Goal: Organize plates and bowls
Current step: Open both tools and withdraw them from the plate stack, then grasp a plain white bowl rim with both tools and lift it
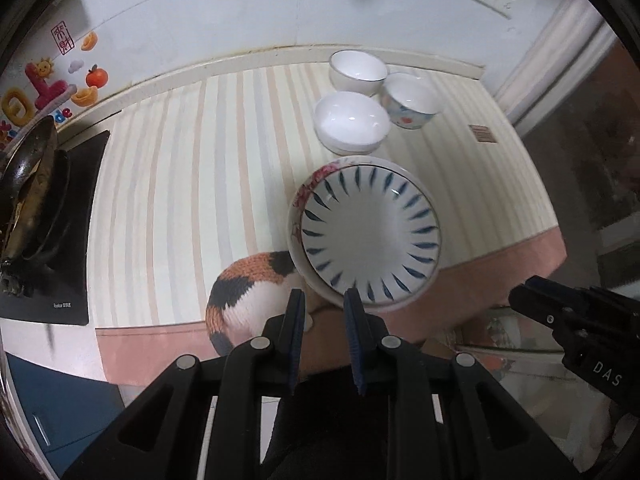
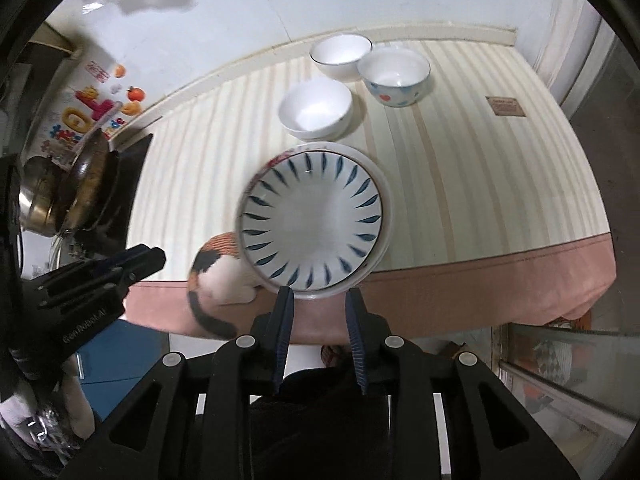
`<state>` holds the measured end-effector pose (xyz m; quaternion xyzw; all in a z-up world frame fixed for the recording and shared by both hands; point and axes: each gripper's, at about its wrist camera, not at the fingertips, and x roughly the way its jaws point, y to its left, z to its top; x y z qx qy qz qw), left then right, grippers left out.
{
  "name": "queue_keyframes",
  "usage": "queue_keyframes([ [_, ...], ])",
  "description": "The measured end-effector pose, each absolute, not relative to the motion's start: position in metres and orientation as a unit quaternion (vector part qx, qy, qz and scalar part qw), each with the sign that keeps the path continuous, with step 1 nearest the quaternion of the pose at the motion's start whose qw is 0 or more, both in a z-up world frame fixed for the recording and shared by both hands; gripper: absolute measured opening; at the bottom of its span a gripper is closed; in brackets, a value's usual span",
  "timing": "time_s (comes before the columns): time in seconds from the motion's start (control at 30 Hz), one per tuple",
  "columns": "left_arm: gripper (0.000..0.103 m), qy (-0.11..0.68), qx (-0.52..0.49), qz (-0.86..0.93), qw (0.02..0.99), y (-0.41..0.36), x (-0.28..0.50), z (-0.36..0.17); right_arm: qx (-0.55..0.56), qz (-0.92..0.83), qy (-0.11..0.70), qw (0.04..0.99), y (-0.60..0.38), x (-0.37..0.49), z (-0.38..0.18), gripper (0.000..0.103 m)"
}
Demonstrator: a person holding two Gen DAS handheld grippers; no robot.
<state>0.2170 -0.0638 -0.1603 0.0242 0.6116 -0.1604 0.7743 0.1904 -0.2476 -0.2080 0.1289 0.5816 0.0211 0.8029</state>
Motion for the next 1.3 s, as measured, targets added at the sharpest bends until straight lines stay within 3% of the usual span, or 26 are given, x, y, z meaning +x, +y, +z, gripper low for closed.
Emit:
queue_keyframes([
  [0.27,0.019,0.602,0.016,-0.178,0.779,-0.061,0.197,-0.143,0.14,0.031,0.573,0.807,-0.229,0.161,-0.186,0.031],
  [0.3,0.02,0.601,0.017,-0.176,0.78,-0.06,0.198,-0.144,0.141,0.031,0.574,0.806,-0.229,0.162,-0.187,0.034],
  [0.37,0.024,0.598,0.024,-0.171,0.782,-0.061,0.203,-0.148,0.146,0.034,0.573,0.805,-0.231,0.166,-0.188,0.053],
  [0.43,0.027,0.598,0.024,-0.166,0.784,-0.061,0.209,-0.153,0.149,0.036,0.572,0.806,-0.234,0.174,-0.19,0.057],
  [0.7,0.027,0.613,0.012,-0.122,0.78,-0.069,0.265,-0.19,0.154,0.035,0.578,0.801,-0.258,0.237,-0.217,0.057],
  [1.2,0.027,0.682,-0.093,-0.095,0.719,-0.103,0.437,-0.291,0.187,0.066,0.615,0.764,-0.319,0.421,-0.321,0.057],
  [1.3,0.027,0.694,-0.091,-0.093,0.708,-0.114,0.459,-0.315,0.19,0.072,0.62,0.758,-0.322,0.451,-0.341,0.053],
])
